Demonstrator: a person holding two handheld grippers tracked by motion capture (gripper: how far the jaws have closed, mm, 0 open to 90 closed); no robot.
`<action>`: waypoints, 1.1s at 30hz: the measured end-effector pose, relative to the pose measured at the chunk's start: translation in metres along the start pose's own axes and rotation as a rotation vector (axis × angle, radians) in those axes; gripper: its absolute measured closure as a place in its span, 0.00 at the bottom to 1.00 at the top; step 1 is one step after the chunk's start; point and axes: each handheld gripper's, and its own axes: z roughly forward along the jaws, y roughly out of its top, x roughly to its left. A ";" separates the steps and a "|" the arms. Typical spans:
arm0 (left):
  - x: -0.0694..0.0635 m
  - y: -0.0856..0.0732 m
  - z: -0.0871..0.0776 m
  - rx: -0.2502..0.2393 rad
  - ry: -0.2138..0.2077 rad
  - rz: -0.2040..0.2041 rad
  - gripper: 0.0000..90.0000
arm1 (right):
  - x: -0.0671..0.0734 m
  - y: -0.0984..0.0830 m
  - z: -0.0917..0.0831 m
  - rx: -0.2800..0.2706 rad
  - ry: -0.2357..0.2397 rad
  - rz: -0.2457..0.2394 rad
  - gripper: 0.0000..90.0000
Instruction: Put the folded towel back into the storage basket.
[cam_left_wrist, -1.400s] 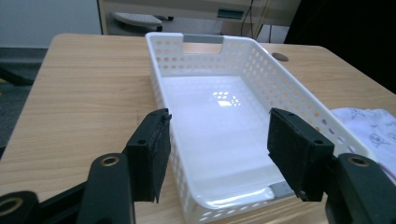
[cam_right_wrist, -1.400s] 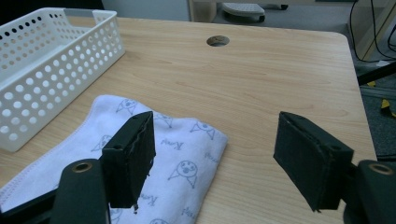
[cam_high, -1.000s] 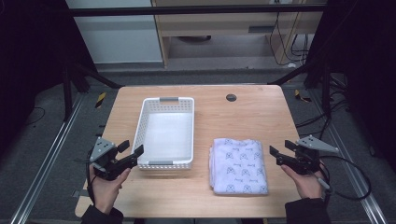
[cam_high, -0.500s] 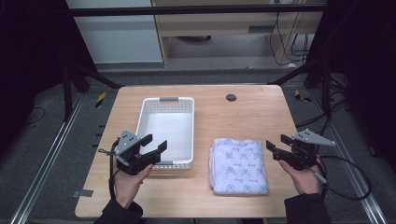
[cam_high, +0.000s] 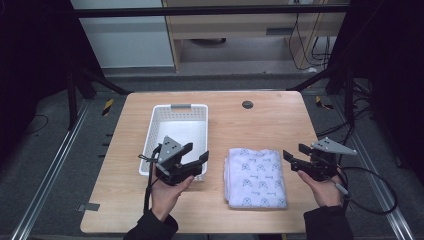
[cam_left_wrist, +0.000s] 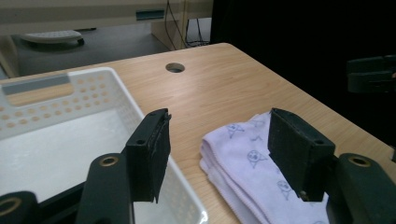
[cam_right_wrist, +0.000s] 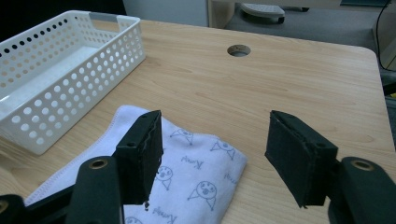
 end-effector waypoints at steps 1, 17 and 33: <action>-0.003 0.000 0.003 0.003 -0.003 0.005 0.43 | 0.000 0.000 0.000 0.000 0.001 -0.001 0.40; -0.051 -0.033 0.043 0.069 -0.078 -0.027 0.46 | -0.002 -0.005 0.015 -0.007 0.029 0.016 0.42; -0.065 -0.078 0.062 0.151 -0.068 -0.008 0.48 | -0.010 -0.022 0.033 0.044 0.015 0.034 0.39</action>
